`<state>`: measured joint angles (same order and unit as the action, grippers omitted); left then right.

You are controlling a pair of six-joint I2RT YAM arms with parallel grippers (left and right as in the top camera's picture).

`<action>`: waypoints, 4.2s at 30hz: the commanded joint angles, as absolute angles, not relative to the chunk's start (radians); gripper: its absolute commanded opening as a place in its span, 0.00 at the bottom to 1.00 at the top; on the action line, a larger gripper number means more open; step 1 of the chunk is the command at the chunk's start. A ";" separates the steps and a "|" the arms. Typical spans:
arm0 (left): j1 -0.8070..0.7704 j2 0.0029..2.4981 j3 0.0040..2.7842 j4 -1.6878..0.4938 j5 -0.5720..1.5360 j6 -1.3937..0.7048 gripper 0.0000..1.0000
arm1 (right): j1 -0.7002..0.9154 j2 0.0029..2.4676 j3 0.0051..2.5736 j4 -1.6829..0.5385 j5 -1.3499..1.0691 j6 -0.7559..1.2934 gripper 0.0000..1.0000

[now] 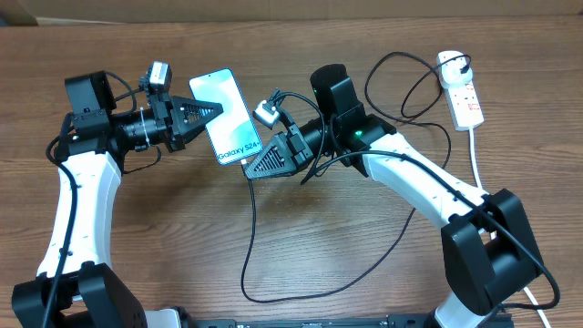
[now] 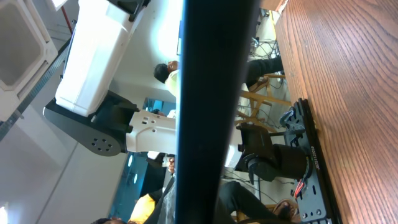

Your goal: Plug charger to phone and switch on socket

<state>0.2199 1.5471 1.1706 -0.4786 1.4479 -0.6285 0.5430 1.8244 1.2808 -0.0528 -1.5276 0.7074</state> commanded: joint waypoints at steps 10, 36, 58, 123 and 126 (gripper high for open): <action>0.215 1.549 1.180 -0.476 1.519 -0.636 0.04 | 0.537 1.819 1.290 -0.030 -1.517 0.737 0.04; 0.215 1.549 1.180 -0.481 1.583 -0.643 0.04 | 0.516 1.820 1.290 -0.008 -1.528 0.773 0.04; 0.200 1.549 1.180 -0.497 1.582 -0.636 0.04 | 0.522 1.820 1.290 -0.007 -1.528 0.782 0.04; 0.200 1.549 1.180 -0.496 1.560 -0.636 0.04 | 0.562 1.820 1.290 -0.004 -1.519 0.811 0.04; 0.200 1.549 1.180 -0.497 1.562 -0.636 0.04 | 0.562 1.820 1.290 -0.004 -1.516 0.811 0.04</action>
